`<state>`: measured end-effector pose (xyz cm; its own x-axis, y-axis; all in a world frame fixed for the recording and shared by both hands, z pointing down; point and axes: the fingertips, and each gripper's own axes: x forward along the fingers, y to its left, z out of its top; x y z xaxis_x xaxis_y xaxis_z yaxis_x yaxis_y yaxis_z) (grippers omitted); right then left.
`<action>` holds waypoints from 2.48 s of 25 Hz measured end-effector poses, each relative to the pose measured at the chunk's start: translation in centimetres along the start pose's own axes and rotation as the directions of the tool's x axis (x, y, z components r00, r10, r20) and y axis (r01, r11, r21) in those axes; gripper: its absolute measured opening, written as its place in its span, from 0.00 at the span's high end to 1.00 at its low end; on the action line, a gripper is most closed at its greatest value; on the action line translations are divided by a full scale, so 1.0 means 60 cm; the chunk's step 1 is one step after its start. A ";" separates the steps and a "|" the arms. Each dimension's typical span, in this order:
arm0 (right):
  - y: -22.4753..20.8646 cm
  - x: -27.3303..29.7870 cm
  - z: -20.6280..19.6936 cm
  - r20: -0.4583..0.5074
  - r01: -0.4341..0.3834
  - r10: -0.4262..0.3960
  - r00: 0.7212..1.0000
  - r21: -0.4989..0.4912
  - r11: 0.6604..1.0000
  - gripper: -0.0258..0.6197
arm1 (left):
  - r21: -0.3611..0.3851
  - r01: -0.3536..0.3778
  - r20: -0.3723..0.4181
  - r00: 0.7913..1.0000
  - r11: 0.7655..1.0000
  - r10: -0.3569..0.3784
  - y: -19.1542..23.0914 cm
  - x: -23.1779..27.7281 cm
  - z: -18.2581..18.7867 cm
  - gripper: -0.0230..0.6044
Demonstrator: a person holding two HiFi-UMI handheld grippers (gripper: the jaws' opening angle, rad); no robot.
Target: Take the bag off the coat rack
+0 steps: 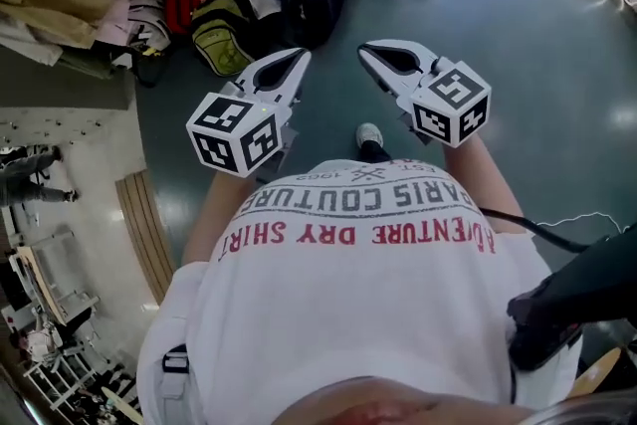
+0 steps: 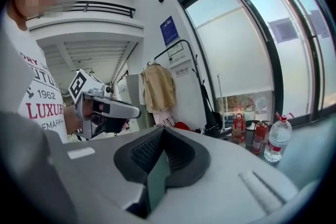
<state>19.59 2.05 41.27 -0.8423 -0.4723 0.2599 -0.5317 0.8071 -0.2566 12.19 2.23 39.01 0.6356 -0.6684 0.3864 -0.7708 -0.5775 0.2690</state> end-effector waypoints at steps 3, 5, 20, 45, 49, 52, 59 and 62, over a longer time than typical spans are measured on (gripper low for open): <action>-0.109 -0.026 0.032 0.010 0.027 -0.028 1.000 0.029 0.999 0.96 | -0.007 0.035 0.006 0.999 0.999 -0.035 -0.013 0.103 0.062 0.96; -0.165 -0.041 0.052 0.003 0.041 -0.042 0.999 0.033 0.999 0.96 | 0.004 0.057 0.030 0.998 0.998 -0.057 -0.025 0.149 0.107 0.96; -0.253 0.124 0.205 0.065 -0.068 0.077 0.995 -0.130 0.989 0.96 | 0.010 -0.080 0.172 0.982 0.997 0.077 0.162 0.181 0.231 0.96; -0.477 0.761 0.422 -0.046 -0.048 0.045 0.998 -0.077 0.996 0.96 | -0.089 -0.074 0.118 0.989 0.993 0.084 0.837 0.292 0.434 0.96; -0.500 0.813 0.432 -0.038 -0.047 0.044 0.998 -0.073 0.996 0.96 | -0.087 -0.060 0.105 0.992 0.994 0.069 0.879 0.304 0.438 0.96; -0.510 0.849 0.444 -0.022 -0.058 0.056 0.998 -0.087 0.994 0.96 | -0.089 -0.056 0.110 0.992 0.994 0.066 0.907 0.306 0.440 0.96; -0.544 0.933 0.458 -0.006 -0.081 0.081 0.997 -0.115 0.990 0.90 | -0.112 -0.069 0.115 0.990 0.991 0.082 0.967 0.305 0.435 0.96; -0.563 0.976 0.454 -0.020 -0.095 0.094 0.995 -0.112 0.989 0.79 | -0.123 -0.073 0.114 0.990 0.990 0.087 0.984 0.305 0.431 0.96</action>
<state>-14.15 -62.52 39.80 -0.8865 -0.3875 0.2530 -0.4356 0.8832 -0.1739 -20.59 -56.23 39.14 0.5669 -0.7650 0.3055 -0.8145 -0.4651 0.3468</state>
